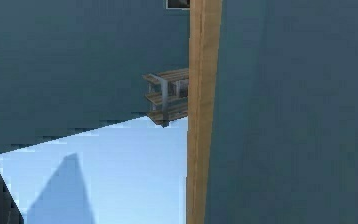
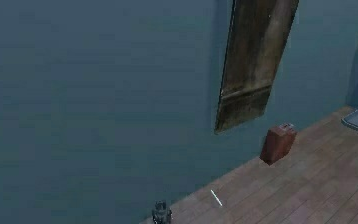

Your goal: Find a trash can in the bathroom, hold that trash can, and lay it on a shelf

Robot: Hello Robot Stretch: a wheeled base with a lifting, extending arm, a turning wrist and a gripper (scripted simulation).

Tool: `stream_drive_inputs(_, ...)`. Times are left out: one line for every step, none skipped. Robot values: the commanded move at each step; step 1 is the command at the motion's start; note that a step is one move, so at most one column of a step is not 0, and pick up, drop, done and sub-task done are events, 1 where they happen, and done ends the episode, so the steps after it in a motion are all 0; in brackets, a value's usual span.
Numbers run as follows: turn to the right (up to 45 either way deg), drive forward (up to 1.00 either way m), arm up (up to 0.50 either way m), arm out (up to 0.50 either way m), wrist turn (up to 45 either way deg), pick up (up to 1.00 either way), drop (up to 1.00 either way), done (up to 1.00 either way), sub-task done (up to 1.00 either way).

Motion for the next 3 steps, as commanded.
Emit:
stream_drive_inputs(0.0,0.00,0.10,0.00,0.0,0.00,0.00,0.00,0.00)
stream_drive_inputs(0.0,0.00,0.50,0.00,0.0,0.00,0.00,0.00,0.00)
stream_drive_inputs(0.0,0.00,0.34,0.00,0.0,0.00,0.00,0.00,0.00)
